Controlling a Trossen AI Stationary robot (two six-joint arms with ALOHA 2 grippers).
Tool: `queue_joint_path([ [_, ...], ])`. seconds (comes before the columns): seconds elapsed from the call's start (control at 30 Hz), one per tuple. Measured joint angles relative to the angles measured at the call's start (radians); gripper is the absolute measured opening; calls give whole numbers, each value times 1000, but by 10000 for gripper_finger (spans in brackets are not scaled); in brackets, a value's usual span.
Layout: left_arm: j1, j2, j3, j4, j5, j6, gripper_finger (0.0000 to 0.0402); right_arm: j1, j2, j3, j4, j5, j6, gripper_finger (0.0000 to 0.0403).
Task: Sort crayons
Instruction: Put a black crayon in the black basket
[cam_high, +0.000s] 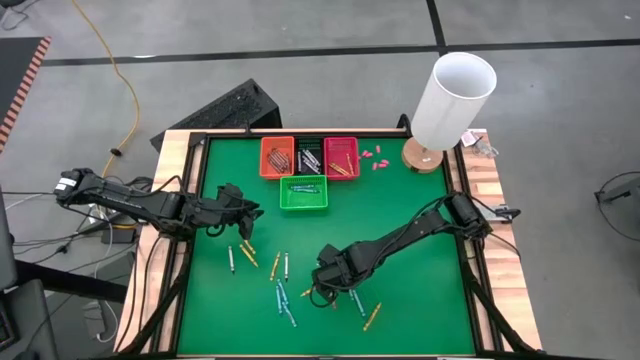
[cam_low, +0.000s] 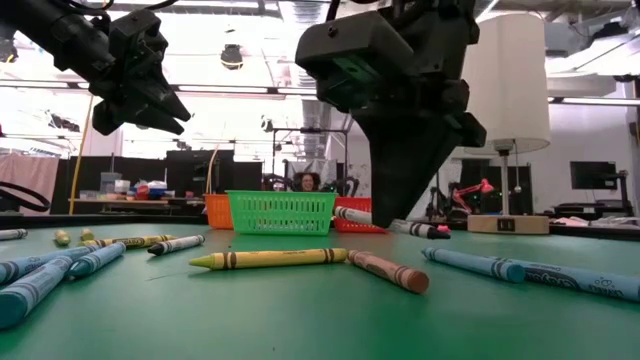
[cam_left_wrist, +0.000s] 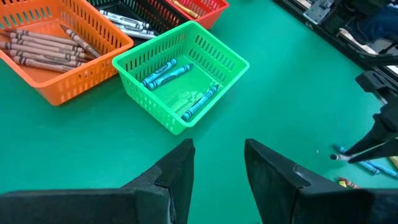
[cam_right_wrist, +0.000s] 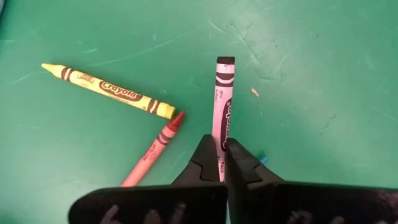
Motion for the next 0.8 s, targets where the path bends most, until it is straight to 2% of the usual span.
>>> queue_joint_path([
  [0.27, 0, 0, 0, 0, 0, 0, 131, 0, -24, 2, 12, 5, -26, 4],
  [0.8, 0, 0, 0, 0, 2, 0, 131, -6, -119, 2, 22, 151, -82, 4],
])
